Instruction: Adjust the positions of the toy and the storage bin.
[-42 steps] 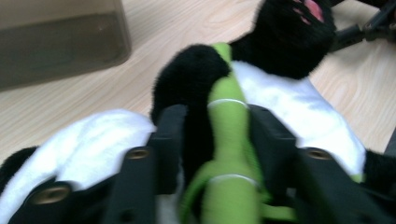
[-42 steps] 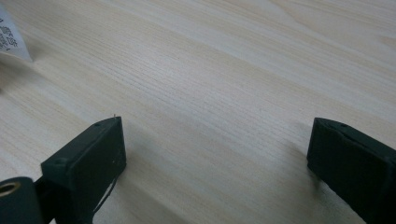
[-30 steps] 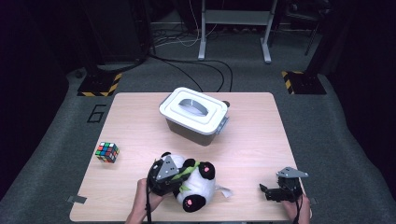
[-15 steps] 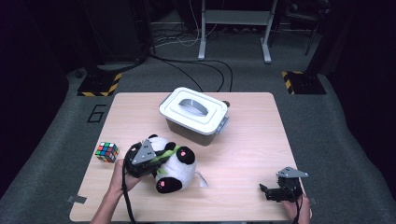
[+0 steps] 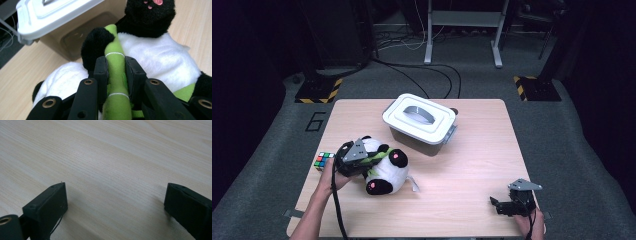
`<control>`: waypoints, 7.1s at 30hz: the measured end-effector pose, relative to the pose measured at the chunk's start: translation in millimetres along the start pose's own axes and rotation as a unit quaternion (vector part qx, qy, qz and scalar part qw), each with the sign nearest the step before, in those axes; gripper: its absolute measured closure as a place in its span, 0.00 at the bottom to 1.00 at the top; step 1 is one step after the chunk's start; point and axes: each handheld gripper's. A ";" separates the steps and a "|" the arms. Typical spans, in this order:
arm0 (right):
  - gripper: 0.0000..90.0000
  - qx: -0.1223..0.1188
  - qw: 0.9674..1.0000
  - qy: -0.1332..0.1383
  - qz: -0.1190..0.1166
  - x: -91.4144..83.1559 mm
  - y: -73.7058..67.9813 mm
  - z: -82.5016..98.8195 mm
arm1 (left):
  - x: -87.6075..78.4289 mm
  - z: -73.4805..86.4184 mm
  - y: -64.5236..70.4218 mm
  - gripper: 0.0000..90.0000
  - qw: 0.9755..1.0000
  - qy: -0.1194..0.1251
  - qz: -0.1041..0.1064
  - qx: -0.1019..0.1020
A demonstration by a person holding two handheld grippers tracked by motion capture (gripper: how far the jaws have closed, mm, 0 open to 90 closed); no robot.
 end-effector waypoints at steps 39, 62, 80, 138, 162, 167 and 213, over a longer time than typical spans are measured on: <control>0.05 0.003 1.000 0.000 0.008 0.0 -1.2 -0.1 | -56.4 109.9 48.7 0.06 0.972 0.012 -0.126 -0.199; 0.00 0.000 0.999 -0.043 0.001 4.5 -5.2 -8.9 | -32.3 135.0 49.0 0.05 0.972 -0.050 -0.121 -0.194; 0.00 0.001 0.999 -0.032 -0.043 32.4 -34.5 -79.1 | -31.6 135.3 48.1 0.09 0.970 -0.042 -0.136 -0.198; 0.29 -0.070 0.991 0.059 -0.098 169.0 -79.5 -258.1 | -33.1 136.3 48.5 0.17 0.968 -0.029 -0.144 -0.204; 0.70 -0.072 0.991 0.041 -0.102 171.2 -77.1 -259.5 | -33.6 135.9 48.1 0.20 0.968 -0.031 -0.146 -0.199; 0.71 -0.065 0.993 0.039 -0.092 157.2 -73.0 -251.8 | -33.3 136.0 48.3 0.20 0.968 -0.030 -0.148 -0.199; 0.59 -0.134 0.987 0.032 -0.085 115.9 -71.4 -249.8 | -33.8 135.3 47.6 0.20 0.967 -0.037 -0.151 -0.203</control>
Point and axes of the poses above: each handheld gripper's, and its own axes: x roughly forward along the jaws, z roughly out of its underside, y roughly to its right, and after that the axes turned 13 degrees about y, right-handed
